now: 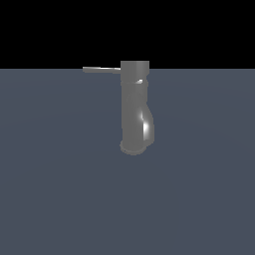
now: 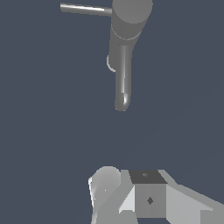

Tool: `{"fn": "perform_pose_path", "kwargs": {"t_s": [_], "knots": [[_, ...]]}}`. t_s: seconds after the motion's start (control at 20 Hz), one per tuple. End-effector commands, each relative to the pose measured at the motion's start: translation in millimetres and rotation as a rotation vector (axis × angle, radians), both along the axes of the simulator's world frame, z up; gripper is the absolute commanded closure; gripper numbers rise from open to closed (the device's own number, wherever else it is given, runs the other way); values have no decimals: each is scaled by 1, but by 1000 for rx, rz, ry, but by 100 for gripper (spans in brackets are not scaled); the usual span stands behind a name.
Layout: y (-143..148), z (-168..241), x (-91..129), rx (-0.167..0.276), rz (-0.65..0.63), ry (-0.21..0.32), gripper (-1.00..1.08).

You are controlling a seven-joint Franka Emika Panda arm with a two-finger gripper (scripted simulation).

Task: Turn on the faucet by rotating a designated handle.

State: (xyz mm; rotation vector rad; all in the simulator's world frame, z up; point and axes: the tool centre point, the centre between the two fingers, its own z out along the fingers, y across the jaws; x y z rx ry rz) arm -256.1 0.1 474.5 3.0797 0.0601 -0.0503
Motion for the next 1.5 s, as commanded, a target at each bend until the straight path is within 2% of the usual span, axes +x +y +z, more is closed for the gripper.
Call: {"fn": "perform_pose_path", "kwargs": {"t_s": [0.0, 0.5, 1.0, 1.45], "knots": [[1, 0, 3, 6, -13, -1, 108], [9, -6, 34, 52, -140, -2, 108], [22, -21, 86, 108, -366, 11, 108], [37, -43, 133, 133, -590, 31, 108]]}}
